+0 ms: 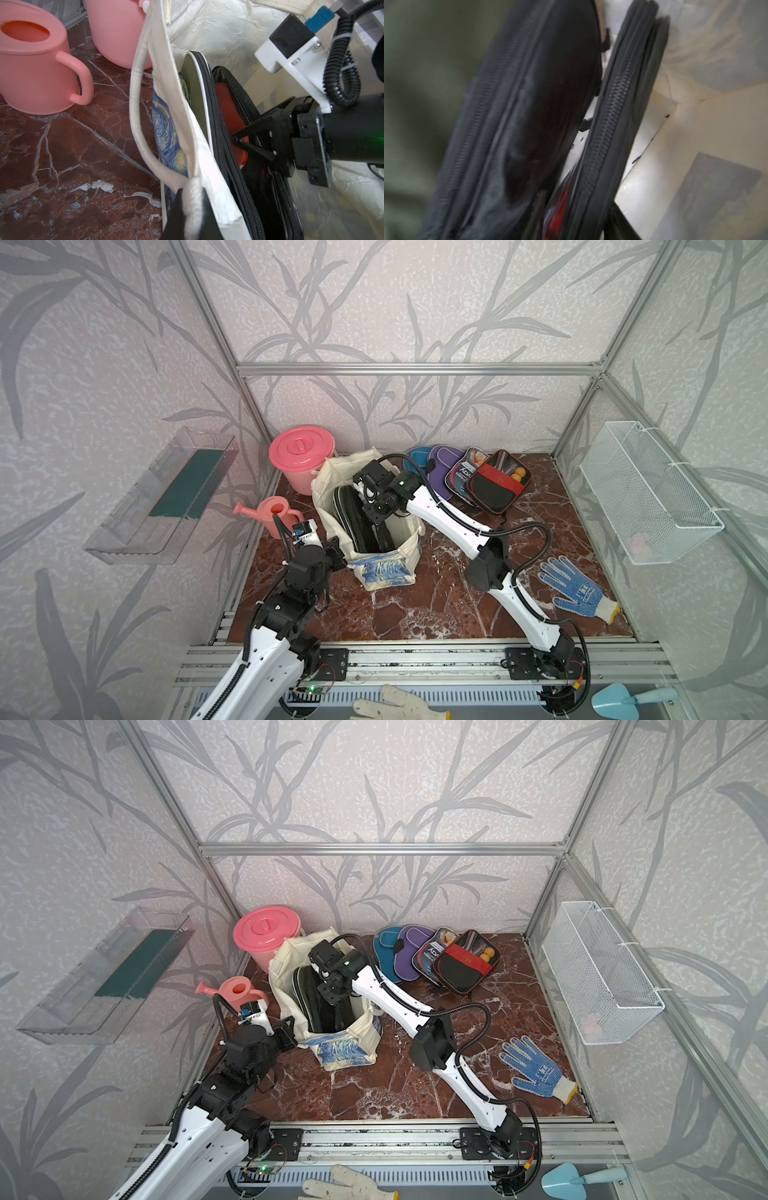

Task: Remove the ping pong set from the canvas bag
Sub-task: Pick up the ping pong set from the canvas bag.

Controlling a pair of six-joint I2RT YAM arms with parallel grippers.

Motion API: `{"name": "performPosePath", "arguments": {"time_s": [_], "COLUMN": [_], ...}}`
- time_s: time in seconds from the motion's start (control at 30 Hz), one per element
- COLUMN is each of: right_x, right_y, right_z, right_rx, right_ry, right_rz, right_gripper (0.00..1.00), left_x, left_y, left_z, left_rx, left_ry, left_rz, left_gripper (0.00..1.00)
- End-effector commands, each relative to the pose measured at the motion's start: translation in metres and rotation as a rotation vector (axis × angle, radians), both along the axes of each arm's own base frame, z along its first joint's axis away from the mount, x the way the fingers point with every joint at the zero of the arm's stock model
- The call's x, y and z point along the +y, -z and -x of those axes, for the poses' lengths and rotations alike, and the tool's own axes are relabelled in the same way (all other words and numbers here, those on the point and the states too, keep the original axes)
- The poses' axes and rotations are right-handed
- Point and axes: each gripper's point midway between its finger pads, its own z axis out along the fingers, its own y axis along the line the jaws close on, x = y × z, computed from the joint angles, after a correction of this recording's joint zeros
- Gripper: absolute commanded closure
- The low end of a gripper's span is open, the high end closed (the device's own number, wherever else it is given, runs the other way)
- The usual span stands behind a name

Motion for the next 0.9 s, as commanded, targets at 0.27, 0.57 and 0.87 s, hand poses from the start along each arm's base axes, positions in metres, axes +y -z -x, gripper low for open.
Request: {"name": "performPosePath", "arguments": {"time_s": [0.27, 0.57, 0.87], "right_x": [0.000, -0.002, -0.007], "right_y": [0.036, -0.016, -0.110], "right_z": [-0.001, 0.007, 0.018], "right_rx": [0.060, 0.046, -0.039], "right_ry": [0.028, 0.042, 0.031], "right_rz": [0.031, -0.056, -0.225], "right_gripper": [0.94, 1.00, 1.00], "left_x": [-0.002, 0.001, 0.001], "left_y": [0.006, 0.000, -0.003], "left_z": [0.003, 0.002, 0.002], "left_rx": [0.017, 0.001, -0.003], "left_ry": [0.017, 0.003, 0.003], "left_rz": [-0.008, 0.000, -0.002], "left_gripper": [1.00, 1.00, 1.00]}}
